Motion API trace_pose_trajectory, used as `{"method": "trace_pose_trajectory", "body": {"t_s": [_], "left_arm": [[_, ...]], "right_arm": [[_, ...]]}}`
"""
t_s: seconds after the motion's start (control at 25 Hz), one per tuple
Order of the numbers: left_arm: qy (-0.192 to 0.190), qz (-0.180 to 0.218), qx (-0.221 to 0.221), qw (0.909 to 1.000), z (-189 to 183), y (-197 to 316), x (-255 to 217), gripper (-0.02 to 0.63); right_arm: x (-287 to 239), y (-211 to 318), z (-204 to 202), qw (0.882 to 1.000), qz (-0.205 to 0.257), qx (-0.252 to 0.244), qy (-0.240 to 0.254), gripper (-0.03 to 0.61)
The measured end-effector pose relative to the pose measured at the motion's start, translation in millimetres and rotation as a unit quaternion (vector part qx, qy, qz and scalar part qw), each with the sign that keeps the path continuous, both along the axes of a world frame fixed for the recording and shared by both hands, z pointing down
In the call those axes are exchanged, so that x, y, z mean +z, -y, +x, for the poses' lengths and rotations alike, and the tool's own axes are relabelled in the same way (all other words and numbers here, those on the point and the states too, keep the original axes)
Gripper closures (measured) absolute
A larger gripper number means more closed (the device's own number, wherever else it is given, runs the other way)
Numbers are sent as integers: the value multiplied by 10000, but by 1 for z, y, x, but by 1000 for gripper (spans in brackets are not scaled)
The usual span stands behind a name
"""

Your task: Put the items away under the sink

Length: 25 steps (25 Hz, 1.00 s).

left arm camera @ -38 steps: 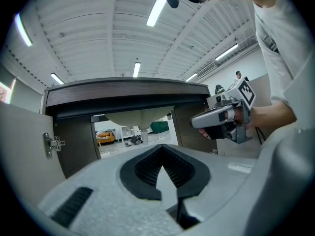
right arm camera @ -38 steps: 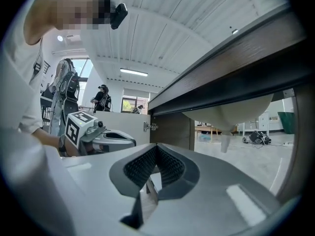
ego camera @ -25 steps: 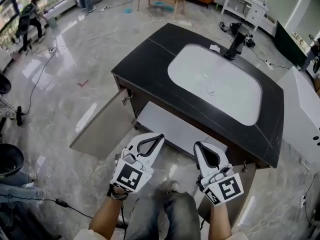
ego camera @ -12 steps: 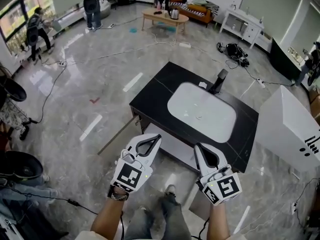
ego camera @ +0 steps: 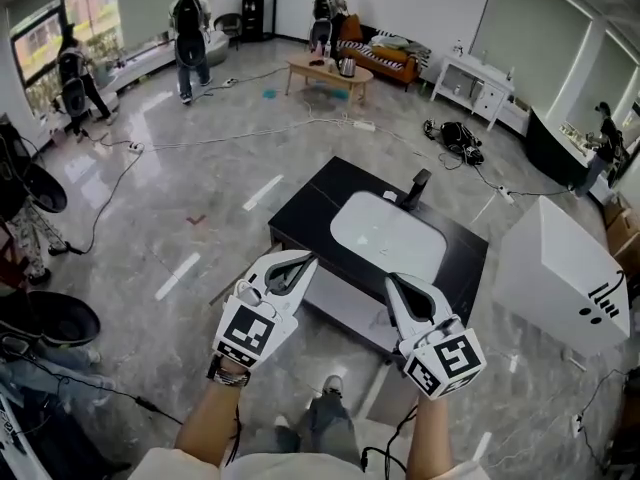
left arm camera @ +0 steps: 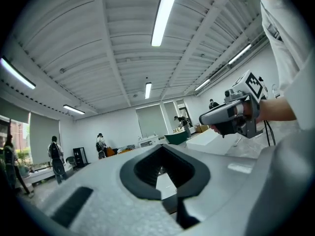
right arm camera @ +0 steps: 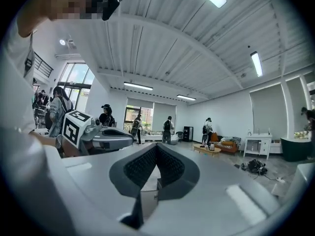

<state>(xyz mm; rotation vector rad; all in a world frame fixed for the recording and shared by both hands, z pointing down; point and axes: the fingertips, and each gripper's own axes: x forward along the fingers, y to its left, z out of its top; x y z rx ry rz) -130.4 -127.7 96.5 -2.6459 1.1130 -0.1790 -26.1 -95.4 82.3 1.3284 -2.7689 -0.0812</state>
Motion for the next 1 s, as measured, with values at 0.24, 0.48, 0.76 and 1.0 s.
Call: {"method": "trace_pose_trajectory", "body": {"t_s": [0.24, 0.48, 0.76, 1.0], "left_arm": [[-164, 2, 226, 9996, -5, -40, -26, 611], [-330, -33, 396, 9987, -9, -67, -43, 611], [-443, 158, 444, 9979, -11, -100, -57, 611], [-417, 130, 473, 9979, -12, -106, -55, 611]], "right_arm": [[-21, -35, -8, 9999, 79, 107, -53, 572], [-38, -59, -13, 9996, 210, 166, 30, 572], [-52, -85, -16, 9989, 421, 198, -31, 572], [-47, -88, -16, 9990, 307, 316, -1, 574]]}}
